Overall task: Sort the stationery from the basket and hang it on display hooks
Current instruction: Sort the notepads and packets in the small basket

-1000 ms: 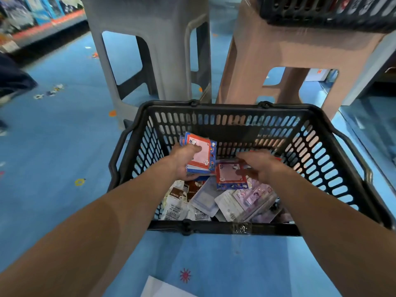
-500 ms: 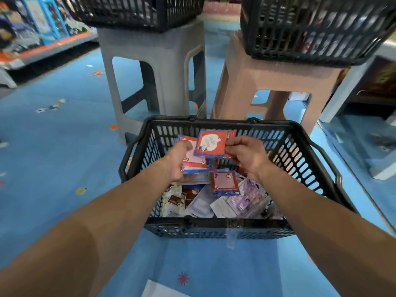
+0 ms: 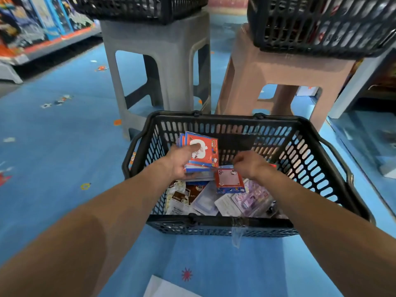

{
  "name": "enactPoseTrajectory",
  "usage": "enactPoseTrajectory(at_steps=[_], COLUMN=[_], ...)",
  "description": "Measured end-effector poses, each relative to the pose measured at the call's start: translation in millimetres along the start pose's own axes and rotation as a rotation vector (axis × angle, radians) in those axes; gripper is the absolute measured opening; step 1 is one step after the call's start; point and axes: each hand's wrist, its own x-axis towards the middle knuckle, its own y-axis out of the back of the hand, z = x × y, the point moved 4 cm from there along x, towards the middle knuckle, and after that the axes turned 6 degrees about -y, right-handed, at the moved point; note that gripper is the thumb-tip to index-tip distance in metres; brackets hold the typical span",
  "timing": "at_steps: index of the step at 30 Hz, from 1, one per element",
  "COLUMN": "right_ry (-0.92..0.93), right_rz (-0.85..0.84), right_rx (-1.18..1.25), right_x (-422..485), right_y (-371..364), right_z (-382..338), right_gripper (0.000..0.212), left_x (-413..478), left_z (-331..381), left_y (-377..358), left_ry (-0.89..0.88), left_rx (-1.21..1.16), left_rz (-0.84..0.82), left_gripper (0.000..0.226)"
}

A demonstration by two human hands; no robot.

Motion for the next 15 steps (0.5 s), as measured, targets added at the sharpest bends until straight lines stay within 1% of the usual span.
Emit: enactPoseTrajectory(at_steps=[2,3,4,6,7,12,15], right_ry=[-0.157,-0.229,-0.279,-0.335,-0.349,-0.386,-0.411], right_rz=[-0.206,-0.299,-0.37,-0.445,-0.454,-0.357,-0.351], right_rx=[-0.025,-0.016,-0.018,-0.03,-0.005,0.25,0.342], right_x=[0,-2,-2,2,5,25,27], right_y=[-15,-24,-31,-43,-46,-54,-53], right_z=[15,21,28,35,36,40,39], right_gripper=[0.019,0.023,0.026,0.031,0.03,0.017,0.015], left_x=[6,8,10,14,16,23,24], left_z=[-6,-8,-10,-14,-15,-20,-22], left_y=[-1,-3,-4,-5,-6,-8,-9], left_ry=[0.022,0.03,0.036,0.053,0.059,0.073,0.079], left_rx=[0.028,0.042,0.05,0.043,0.036,0.037,0.051], left_rz=[0.017,0.021,0.027,0.039,0.041,0.045,0.034], left_gripper=[0.048,0.046,0.045,0.047,0.047,0.051,0.05])
